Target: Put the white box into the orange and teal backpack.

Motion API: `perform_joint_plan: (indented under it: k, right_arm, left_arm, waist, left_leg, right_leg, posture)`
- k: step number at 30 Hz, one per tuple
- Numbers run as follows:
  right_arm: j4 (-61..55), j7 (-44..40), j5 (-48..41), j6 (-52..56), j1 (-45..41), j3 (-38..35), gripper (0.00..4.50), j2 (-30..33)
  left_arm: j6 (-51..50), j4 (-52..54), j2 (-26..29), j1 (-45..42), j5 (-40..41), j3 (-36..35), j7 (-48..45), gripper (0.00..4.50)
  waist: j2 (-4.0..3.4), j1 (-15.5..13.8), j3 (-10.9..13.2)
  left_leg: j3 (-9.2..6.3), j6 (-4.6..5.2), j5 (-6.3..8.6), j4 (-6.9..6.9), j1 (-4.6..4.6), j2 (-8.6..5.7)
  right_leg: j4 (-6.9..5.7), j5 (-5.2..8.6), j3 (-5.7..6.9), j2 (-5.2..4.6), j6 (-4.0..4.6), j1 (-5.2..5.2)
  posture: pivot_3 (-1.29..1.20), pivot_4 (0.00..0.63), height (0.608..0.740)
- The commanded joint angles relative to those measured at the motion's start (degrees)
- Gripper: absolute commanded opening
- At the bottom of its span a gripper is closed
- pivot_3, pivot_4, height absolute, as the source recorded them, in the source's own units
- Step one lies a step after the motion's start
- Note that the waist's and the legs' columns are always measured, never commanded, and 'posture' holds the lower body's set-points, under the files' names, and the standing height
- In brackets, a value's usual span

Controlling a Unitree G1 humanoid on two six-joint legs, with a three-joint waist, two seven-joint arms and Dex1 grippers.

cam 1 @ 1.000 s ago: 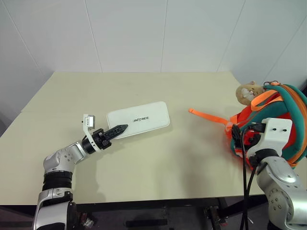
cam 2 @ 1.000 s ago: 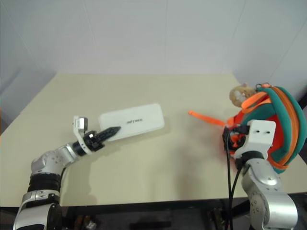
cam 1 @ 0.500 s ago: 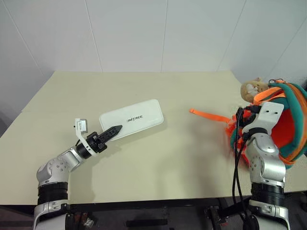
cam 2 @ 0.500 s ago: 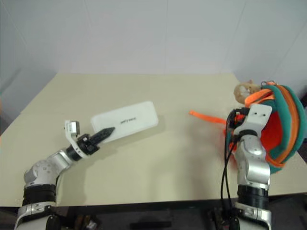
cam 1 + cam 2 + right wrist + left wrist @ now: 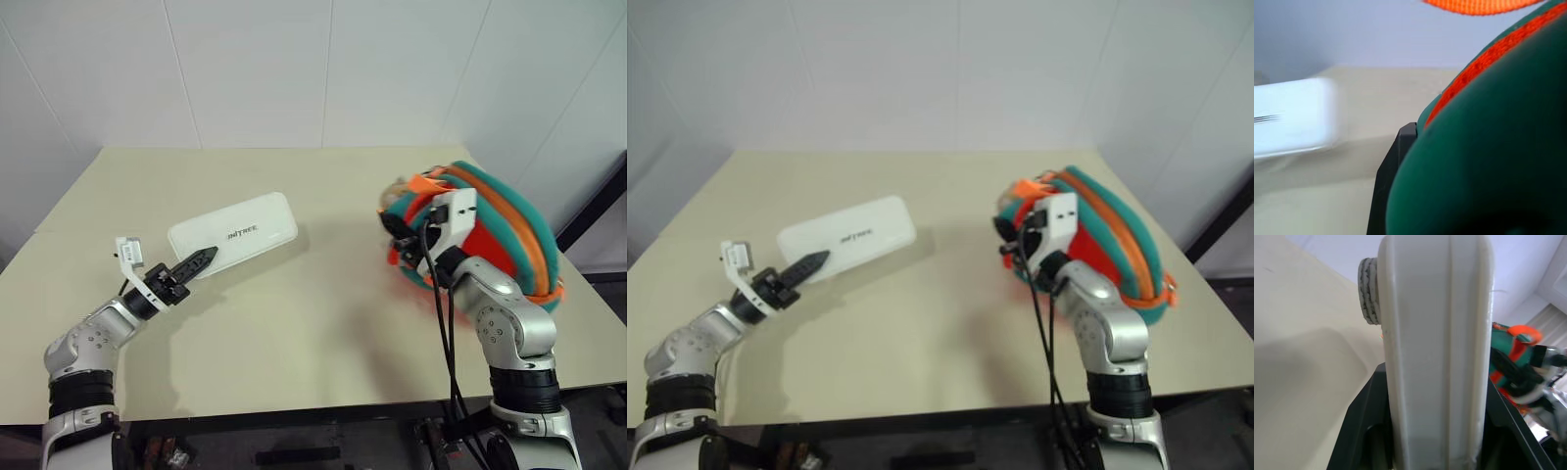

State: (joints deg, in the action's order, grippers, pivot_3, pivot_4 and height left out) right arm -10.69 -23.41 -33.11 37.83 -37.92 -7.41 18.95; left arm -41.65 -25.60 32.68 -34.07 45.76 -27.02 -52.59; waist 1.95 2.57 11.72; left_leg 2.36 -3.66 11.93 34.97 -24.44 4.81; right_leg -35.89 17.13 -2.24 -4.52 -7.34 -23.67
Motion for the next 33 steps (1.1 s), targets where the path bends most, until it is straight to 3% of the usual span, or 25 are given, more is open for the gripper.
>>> perform_joint_plan:
  k: [1,7,16,19,24,33]
  right_arm:
    - [-7.5,-5.1,-9.8,7.1,-3.2,1.2,0.02,0.6]
    - [-10.5,-12.7,-29.0,18.3,-4.9,-1.1,0.02,2.6]
    - [-4.9,-19.6,-51.0,35.0,-4.1,-3.5,0.02,17.1]
    - [-2.1,-20.0,-52.1,36.6,-3.3,-3.9,0.02,20.7]
    - [6.7,-29.0,-42.5,36.0,-2.0,-1.0,0.02,27.7]
    - [11.2,-38.1,-33.7,34.2,-5.3,3.1,0.02,27.7]
  left_arm:
    - [3.8,-2.6,2.7,-2.6,-1.1,-1.1,-2.1,1.41]
    - [6.6,-6.4,4.8,-3.8,-2.2,-1.3,-3.6,1.41]
    - [8.4,-8.3,6.5,-3.0,-2.8,-2.3,-4.7,1.41]
    - [8.1,-7.7,6.6,-2.5,-2.6,-2.7,-4.9,1.41]
    - [8.8,-4.8,5.9,0.1,-1.7,-3.2,-7.0,1.41]
    - [0.8,11.0,7.2,4.1,5.9,-5.0,-8.1,1.41]
  waist:
    - [0.0,0.0,0.0]
    - [0.0,-0.3,0.0]
    - [0.03,-1.0,0.0]
    - [0.03,-1.1,0.0]
    - [0.03,-1.0,0.0]
    - [0.04,-1.0,0.0]
  left_leg:
    - [0.0,0.0,0.0,-0.03,-0.01,0.0]
    - [0.02,0.01,0.04,-0.11,-0.04,0.02]
    - [0.03,0.05,0.07,-0.06,-0.09,0.04]
    - [0.03,0.07,0.08,-0.05,-0.11,0.04]
    - [0.07,0.12,0.14,0.03,-0.13,0.04]
    - [0.07,0.11,0.16,0.1,-0.17,0.06]
  right_leg:
    - [0.01,0.0,0.0,0.0,0.0,-0.03]
    - [0.1,0.03,0.04,0.0,0.05,-0.04]
    - [0.18,0.05,0.05,-0.01,0.08,-0.03]
    - [0.22,0.05,0.05,-0.01,0.09,-0.03]
    - [0.26,0.05,0.03,-0.01,0.09,-0.03]
    - [0.25,0.05,0.03,0.0,0.08,-0.05]
  posture:
    - [0.0,0.15,0.74]
    - [0.0,0.15,0.74]
    - [0.0,0.15,0.74]
    - [0.0,0.15,0.74]
    - [0.0,0.15,0.74]
    - [0.0,0.15,0.74]
